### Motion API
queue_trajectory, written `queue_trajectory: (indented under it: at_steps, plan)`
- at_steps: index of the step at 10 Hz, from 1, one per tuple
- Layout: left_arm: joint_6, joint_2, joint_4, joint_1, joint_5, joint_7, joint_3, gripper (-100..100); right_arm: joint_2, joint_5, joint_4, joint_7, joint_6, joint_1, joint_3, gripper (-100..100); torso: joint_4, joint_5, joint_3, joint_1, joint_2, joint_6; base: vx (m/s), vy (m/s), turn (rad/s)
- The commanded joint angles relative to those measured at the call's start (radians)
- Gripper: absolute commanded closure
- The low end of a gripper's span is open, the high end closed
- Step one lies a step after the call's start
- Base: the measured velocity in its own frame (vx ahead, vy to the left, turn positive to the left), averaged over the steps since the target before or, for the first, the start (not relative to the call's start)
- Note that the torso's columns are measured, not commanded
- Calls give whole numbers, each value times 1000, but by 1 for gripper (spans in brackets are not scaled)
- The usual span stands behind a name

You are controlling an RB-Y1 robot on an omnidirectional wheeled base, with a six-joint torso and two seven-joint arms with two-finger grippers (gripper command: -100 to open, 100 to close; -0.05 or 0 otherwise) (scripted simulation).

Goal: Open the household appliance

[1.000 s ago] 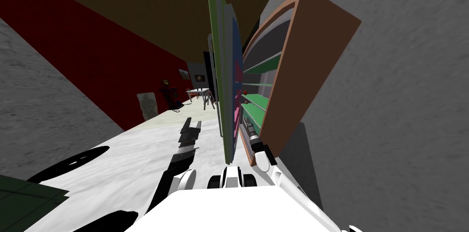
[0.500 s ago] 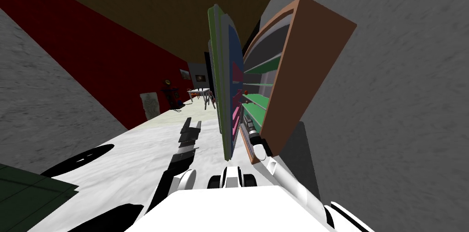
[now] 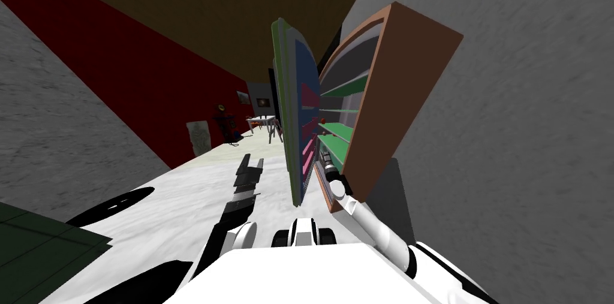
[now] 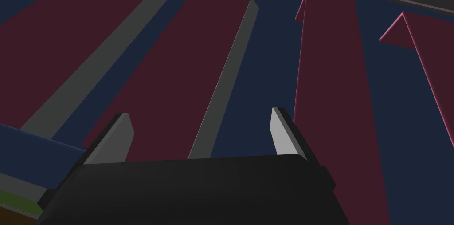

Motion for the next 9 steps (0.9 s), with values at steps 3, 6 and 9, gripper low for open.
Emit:
queue_trajectory:
  at_steps: [3,6,9]
  plan:
    - [0,0,0,0,0,0,0,0,6,-117,60,52,-24,-105,-5,-100,0,0,0,0,0,0,-49,39,7]
    - [0,0,0,0,0,0,0,0,9,-184,85,75,-33,-150,-8,-100,0,0,0,0,0,0,-40,38,6]
    - [0,0,0,0,0,0,0,0,13,-271,140,123,-50,-241,-16,-100,0,0,0,0,0,0,-42,38,8]
